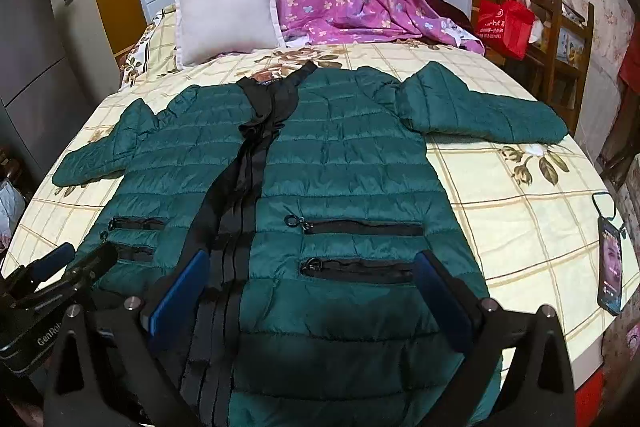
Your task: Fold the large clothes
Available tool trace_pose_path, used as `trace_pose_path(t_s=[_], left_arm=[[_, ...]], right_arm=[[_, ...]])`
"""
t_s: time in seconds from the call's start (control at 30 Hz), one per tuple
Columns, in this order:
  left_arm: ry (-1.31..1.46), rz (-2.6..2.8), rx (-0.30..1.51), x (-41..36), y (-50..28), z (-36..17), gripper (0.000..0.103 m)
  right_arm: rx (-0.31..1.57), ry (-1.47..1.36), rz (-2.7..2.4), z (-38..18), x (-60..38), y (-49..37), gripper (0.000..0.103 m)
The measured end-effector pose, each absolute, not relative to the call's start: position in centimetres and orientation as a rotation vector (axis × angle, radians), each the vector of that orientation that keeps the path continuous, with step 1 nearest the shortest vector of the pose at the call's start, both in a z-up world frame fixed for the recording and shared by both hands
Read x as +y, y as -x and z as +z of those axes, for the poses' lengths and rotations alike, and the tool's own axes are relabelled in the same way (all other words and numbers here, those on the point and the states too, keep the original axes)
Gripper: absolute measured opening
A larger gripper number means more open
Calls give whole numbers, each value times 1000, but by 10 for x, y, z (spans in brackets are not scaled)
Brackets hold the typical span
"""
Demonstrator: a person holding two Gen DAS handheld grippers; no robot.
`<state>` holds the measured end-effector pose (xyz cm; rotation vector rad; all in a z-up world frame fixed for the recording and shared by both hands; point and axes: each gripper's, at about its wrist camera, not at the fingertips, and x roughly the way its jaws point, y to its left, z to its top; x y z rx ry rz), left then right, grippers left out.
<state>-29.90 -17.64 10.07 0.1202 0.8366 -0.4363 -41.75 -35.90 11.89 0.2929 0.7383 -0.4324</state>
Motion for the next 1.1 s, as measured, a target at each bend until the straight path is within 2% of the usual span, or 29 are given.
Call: trace_pose_path(t_s=[1.1], left_arm=[[-105,-423,859,-172,289,94,43]], right_arm=[[758,-271,-425,118,-357,405,103]])
